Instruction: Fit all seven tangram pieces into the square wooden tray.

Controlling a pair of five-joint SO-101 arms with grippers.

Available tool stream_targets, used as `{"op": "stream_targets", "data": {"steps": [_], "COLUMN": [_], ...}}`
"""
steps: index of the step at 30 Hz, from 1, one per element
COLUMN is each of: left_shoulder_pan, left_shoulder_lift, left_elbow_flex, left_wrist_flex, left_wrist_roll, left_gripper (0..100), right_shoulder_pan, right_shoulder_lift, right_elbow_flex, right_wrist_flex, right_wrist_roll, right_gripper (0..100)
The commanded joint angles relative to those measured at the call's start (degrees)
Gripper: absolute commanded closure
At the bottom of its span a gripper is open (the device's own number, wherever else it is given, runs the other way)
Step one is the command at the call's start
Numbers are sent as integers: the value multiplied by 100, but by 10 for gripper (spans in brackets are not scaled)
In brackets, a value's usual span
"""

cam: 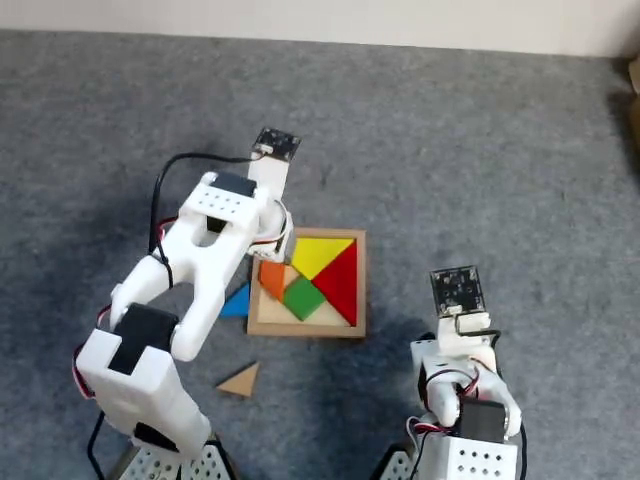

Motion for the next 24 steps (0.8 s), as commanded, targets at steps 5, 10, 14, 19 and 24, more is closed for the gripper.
{"op": "stream_targets", "data": {"steps": [5,10,14,19,24], "left_shoulder_pan": [-101,-92,-66,365,629], "left_shoulder_lift": [-382,-716,-910,-866,-418], "left_elbow_flex": [-356,-725,-734,-699,-514], "left_wrist_flex": [404,1029,1327,1635,1538], "left_wrist_roll": [0,0,0,0,-9], "left_gripper": [790,787,786,786,786], "right_shoulder_pan": [66,66,66,66,66], "right_shoulder_lift": [-66,-66,-66,-66,-66], "right_elbow_flex": [505,505,505,505,505], "right_wrist_flex": [13,13,13,13,13], "right_wrist_roll": [53,53,53,53,53], "right_gripper": [950,950,950,950,950]}}
